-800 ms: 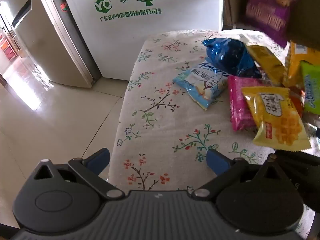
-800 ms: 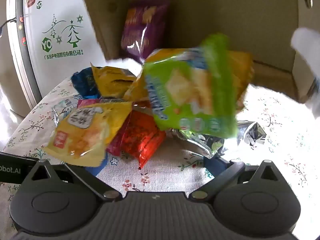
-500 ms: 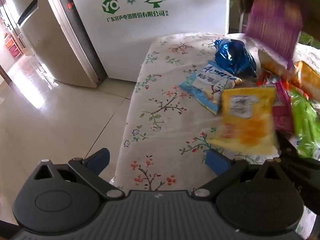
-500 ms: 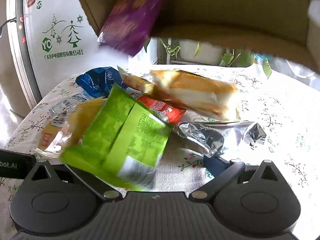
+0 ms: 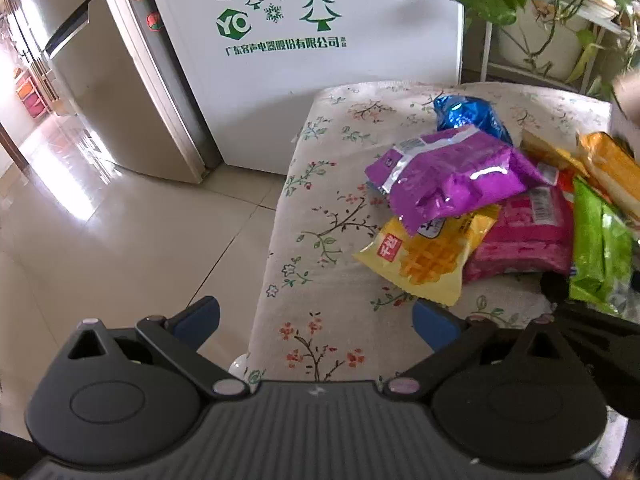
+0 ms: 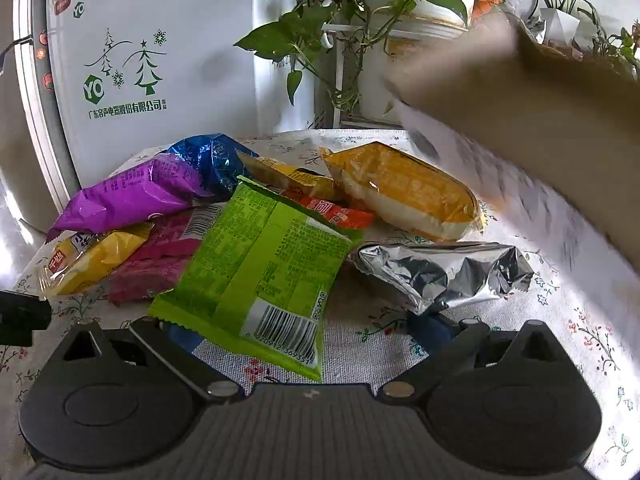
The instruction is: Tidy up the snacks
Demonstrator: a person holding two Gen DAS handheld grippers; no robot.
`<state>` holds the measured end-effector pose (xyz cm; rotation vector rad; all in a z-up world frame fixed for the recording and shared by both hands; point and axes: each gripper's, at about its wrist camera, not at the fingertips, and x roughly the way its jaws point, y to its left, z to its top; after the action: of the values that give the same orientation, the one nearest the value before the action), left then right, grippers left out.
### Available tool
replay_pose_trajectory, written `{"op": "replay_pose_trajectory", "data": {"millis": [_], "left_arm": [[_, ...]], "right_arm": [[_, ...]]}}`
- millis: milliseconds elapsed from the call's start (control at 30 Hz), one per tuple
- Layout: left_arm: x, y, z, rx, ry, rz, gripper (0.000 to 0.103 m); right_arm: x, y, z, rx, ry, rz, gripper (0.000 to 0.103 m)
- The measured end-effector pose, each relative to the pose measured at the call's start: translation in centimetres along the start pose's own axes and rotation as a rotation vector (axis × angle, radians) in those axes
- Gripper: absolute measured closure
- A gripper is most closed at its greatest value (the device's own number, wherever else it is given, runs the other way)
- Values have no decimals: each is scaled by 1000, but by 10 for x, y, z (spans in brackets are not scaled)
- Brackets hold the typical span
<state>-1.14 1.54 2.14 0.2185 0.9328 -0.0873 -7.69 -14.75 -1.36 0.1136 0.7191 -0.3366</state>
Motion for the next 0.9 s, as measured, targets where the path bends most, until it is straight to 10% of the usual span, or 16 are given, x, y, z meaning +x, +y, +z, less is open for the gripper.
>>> {"op": "replay_pose_trajectory", "data": {"millis": [900], "left_arm": [[-61, 17, -3, -60, -44, -125, 1]], "right_arm": [[0, -1, 0, 1, 1, 1, 0]]}}
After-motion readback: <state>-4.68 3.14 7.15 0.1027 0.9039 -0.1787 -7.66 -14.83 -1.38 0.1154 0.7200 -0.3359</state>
